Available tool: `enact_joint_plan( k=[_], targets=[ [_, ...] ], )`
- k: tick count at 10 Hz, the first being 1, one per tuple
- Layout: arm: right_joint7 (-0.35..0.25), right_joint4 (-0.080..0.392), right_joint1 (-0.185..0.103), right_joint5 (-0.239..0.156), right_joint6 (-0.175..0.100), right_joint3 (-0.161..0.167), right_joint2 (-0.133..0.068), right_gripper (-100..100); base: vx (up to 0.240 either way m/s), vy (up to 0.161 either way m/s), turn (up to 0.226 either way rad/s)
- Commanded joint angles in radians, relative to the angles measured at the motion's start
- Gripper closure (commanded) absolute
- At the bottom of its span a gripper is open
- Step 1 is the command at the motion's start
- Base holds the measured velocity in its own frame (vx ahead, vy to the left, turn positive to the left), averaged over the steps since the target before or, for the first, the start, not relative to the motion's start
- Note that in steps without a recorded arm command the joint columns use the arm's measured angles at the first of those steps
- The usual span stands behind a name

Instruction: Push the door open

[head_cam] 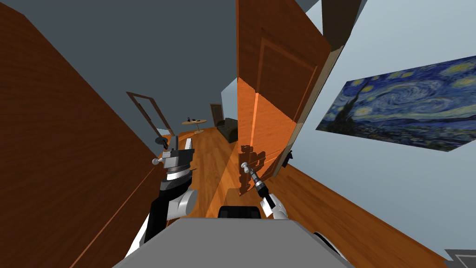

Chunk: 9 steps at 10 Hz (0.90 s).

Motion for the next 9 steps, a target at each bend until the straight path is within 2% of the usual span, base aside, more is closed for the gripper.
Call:
enact_joint_plan(
  k=[1, 3, 4, 5, 6, 8, 9],
  targets=[
    [0.032, -0.006, 0.004, 0.011, 0.001, -0.004, 0.000, -100, -0.027, 0.002, -0.010],
    [0.097, -0.029, 0.023, 0.048, 0.003, -0.018, 0.002, -100, -0.036, -0.004, -0.024],
    [0.112, -0.029, 0.023, 0.048, 0.003, -0.018, 0.002, -100, -0.029, -0.006, -0.008],
    [0.149, -0.041, 0.033, 0.068, 0.004, -0.026, 0.003, -100, -0.028, -0.008, -0.018],
    [0.153, -0.041, 0.033, 0.068, 0.004, -0.026, 0.003, -100, -0.024, -0.004, -0.008],
    [0.219, -0.066, 0.054, 0.110, 0.007, -0.041, 0.005, -100, -0.038, 0.000, -0.026],
    [0.235, -0.066, 0.054, 0.110, 0.007, -0.041, 0.005, -100, -0.039, 0.000, -0.011]
  ],
)
